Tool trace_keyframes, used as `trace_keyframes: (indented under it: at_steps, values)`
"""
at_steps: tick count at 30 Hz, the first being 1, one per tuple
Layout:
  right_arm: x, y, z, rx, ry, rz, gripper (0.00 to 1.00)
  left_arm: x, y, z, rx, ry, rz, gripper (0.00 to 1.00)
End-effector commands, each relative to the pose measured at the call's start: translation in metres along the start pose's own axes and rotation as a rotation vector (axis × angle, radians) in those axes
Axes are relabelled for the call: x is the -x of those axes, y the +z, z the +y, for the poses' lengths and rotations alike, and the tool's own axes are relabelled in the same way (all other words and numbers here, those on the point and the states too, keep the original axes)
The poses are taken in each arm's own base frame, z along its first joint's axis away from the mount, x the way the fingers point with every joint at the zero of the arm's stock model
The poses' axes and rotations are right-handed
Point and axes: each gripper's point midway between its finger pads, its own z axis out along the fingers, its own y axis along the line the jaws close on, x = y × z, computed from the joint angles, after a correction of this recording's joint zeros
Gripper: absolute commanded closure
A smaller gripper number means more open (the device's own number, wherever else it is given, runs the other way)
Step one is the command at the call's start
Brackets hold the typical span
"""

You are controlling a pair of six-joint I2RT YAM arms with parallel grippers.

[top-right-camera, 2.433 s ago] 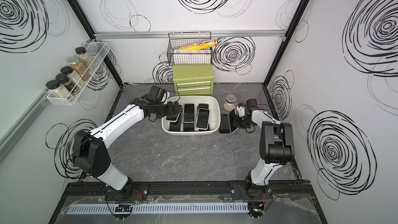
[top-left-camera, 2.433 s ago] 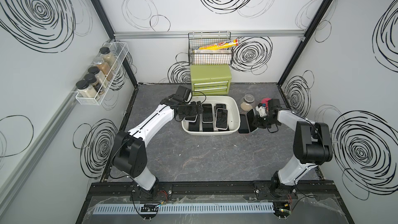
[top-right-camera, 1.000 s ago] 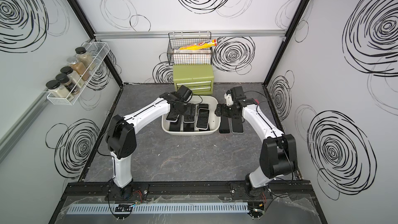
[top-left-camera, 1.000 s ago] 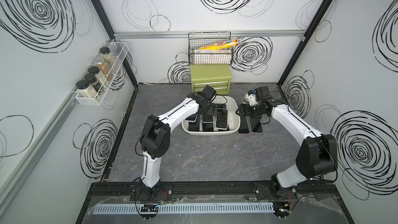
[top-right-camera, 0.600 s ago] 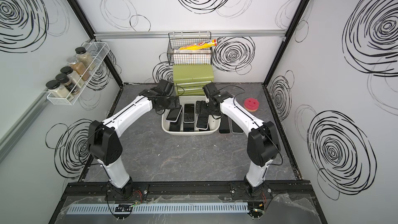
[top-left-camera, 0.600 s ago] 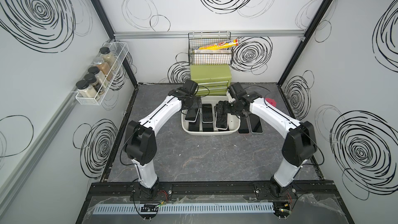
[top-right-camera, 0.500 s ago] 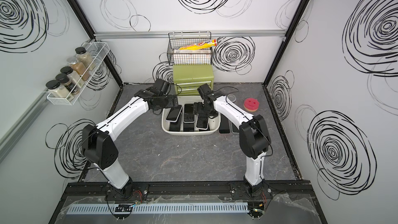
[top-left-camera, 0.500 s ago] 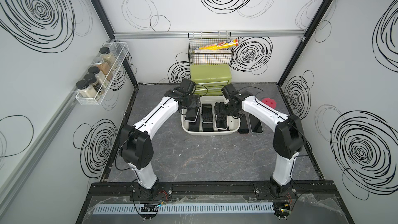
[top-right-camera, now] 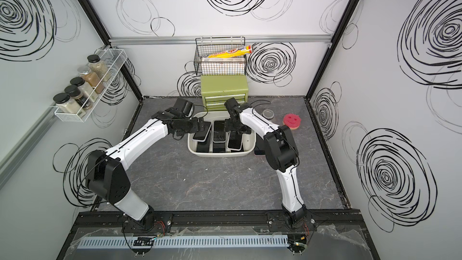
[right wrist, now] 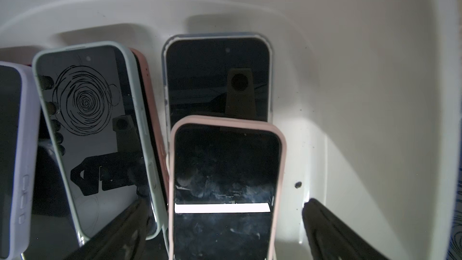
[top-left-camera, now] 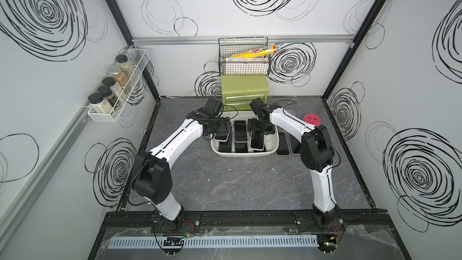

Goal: Take the phone out of the storage box
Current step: Adjust the phone in the storage box.

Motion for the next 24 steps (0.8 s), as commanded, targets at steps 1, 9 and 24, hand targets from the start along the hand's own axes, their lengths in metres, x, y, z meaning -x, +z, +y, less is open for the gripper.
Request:
trace_keyframes:
  at_steps: [1,9,24]
  values:
    - [-0.006,0.013,-0.003,-0.046,0.000,0.032,0.00,0.010,-0.009,-0.001,-0.043,0.005,-0.042,0.01]
    - [-0.006,0.030,-0.010,-0.108,-0.004,0.038,0.06,0.010,-0.008,0.004,-0.051,0.001,-0.038,0.01]
    - [-0.002,0.008,-0.014,-0.107,-0.014,0.009,0.45,0.012,-0.009,0.012,-0.052,-0.007,-0.039,0.01]
